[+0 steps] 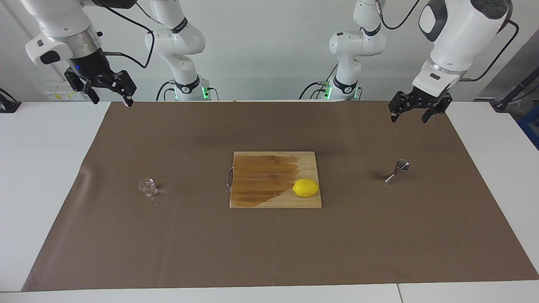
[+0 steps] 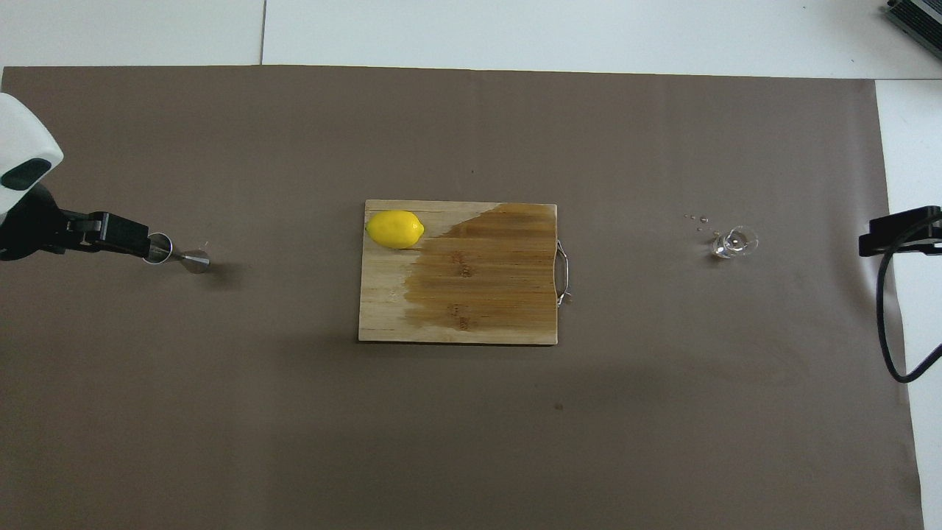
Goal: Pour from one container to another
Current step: 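Open the left gripper and move it toward the small metal cup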
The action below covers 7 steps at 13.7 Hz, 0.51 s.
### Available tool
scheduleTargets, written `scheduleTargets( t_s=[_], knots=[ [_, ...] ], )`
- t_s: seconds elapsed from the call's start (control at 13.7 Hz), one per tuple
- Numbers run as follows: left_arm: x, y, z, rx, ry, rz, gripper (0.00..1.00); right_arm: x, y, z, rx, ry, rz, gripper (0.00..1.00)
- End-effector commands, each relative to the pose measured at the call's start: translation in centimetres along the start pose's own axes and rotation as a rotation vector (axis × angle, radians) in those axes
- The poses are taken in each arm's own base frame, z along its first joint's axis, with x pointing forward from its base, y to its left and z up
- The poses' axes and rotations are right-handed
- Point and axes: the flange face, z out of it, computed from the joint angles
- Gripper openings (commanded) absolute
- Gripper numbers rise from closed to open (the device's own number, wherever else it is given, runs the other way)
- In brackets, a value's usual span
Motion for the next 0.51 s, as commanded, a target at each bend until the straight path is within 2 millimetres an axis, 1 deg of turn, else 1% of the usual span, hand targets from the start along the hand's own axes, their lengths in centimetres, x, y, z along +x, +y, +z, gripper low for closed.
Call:
scheduleTargets(
  t_s=[0.0, 0.07, 0.22, 0.29, 0.44],
  knots=[
    [1.3, -2.1, 1.7, -0.09, -0.093, -0.09, 1.0, -0.6, -0.1, 0.0, -0.004, 0.011, -0.001, 1.0],
    [2.1, -2.8, 1.7, -0.123, -0.124, -0.11, 1.0, -0.6, -0.1, 0.0, -0.004, 0.009, -0.001, 1.0],
    [4.2, -4.2, 2.8, -0.183, -0.198, -0.187, 1.0, -0.6, -0.1, 0.0, -0.004, 0.011, -0.001, 1.0],
    [5.0, -5.3, 3.7, -0.226, -0.237, -0.23, 1.0, -0.6, -0.1, 0.0, -0.004, 0.011, -0.003, 1.0],
    [5.6, -7.6, 5.8, -0.295, -0.327, -0.323, 1.0, -0.6, -0.1, 0.0, -0.004, 0.009, -0.003, 1.0]
  ],
)
